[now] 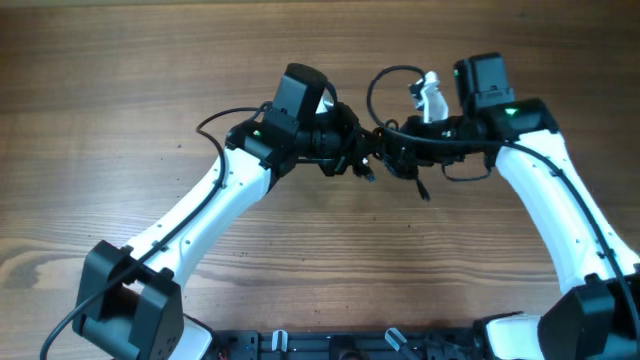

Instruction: Untangle cables

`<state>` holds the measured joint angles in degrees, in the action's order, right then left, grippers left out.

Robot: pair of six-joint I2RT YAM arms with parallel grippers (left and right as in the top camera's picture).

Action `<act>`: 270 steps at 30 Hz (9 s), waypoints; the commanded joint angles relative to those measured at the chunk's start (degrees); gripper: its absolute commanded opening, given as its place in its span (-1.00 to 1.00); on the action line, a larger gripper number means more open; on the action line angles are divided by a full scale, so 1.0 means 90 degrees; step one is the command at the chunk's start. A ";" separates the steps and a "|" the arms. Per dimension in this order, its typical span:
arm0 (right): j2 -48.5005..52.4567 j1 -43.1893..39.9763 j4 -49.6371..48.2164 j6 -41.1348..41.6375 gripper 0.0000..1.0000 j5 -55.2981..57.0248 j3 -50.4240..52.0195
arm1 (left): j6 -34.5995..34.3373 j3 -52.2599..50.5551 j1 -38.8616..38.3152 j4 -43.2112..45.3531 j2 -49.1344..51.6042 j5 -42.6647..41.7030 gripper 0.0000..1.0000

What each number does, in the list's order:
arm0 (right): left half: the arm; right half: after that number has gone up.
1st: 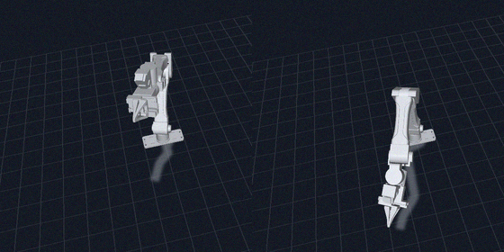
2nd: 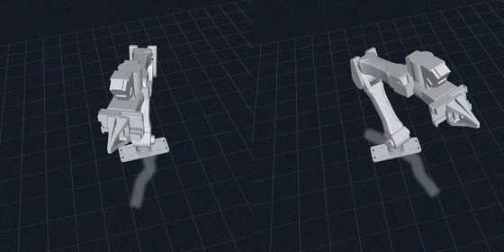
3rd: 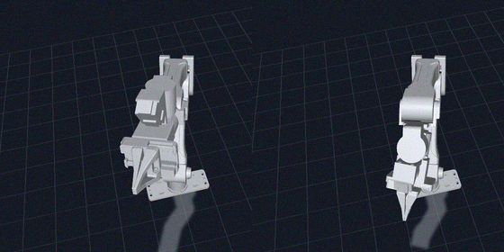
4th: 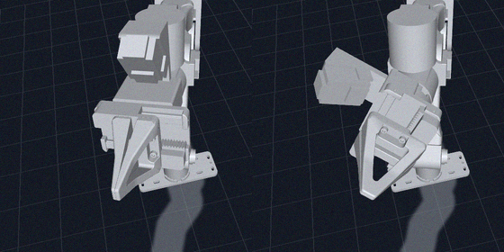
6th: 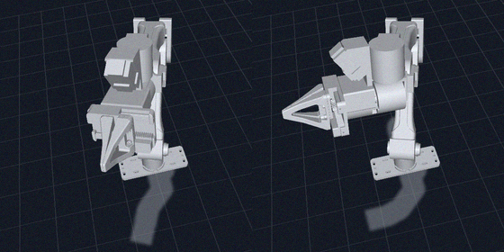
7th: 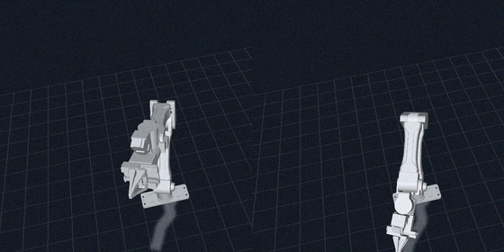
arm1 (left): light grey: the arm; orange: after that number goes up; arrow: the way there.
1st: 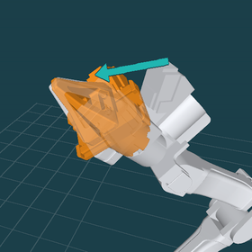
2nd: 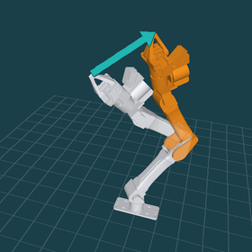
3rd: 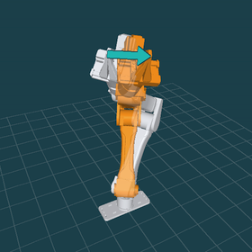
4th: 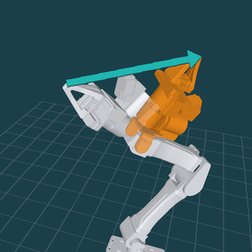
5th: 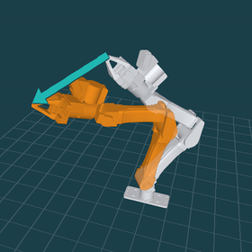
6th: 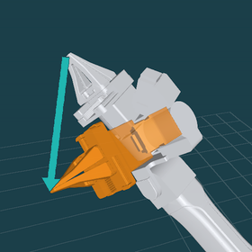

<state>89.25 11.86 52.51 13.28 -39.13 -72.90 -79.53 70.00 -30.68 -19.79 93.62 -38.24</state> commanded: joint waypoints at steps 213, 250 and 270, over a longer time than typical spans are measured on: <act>-0.1001 -0.1146 -0.0257 0.0092 -0.31 -0.0522 -0.0389 | 0.8954 0.0153 0.0814 0.0393 -0.0223 -0.1583 -0.92; 0.0299 -0.0563 -0.0350 0.0364 -0.34 -0.0134 -0.0386 | 0.6526 0.0153 0.0039 0.0233 -0.0197 -0.0619 -0.92; 0.0299 -0.1117 0.0427 0.0372 -0.14 0.1540 -0.0389 | 0.6615 0.0155 -0.0121 -0.1447 0.0869 0.2348 0.39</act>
<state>91.33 1.61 56.55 17.63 -26.48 -75.48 -26.30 71.20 -34.72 -32.86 101.27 -20.12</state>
